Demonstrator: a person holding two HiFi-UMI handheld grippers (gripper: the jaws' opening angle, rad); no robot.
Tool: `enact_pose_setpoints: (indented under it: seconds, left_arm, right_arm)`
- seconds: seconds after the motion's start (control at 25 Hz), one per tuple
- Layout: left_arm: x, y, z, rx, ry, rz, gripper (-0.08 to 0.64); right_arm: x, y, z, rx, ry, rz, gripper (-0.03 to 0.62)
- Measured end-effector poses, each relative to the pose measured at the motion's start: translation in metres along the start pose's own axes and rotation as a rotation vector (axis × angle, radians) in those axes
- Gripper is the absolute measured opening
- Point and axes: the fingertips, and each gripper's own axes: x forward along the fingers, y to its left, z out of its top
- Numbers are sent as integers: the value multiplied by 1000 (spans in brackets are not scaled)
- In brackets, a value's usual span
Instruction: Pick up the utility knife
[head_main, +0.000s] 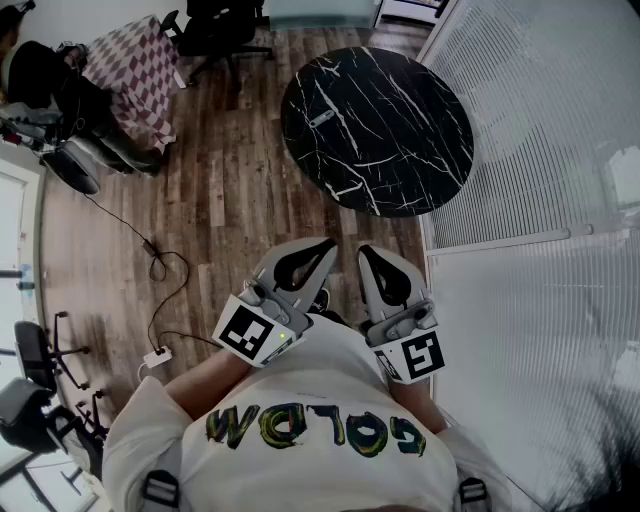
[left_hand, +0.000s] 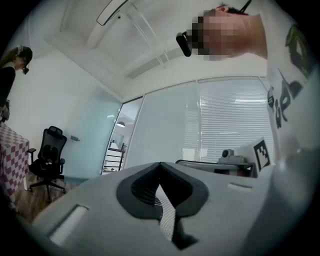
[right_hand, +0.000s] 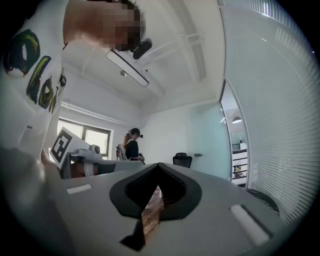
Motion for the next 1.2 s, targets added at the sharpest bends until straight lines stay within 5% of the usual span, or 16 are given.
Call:
enact_pose_setpoints:
  seconds: [0.76, 1.2]
  left_arm:
    - [37, -11, -20, 6, 35, 32, 3]
    - [61, 49, -26, 5, 53, 67, 3]
  right_arm:
    - [-16, -42, -12, 56, 5, 4, 2]
    - [33, -67, -23, 64, 20, 4, 2]
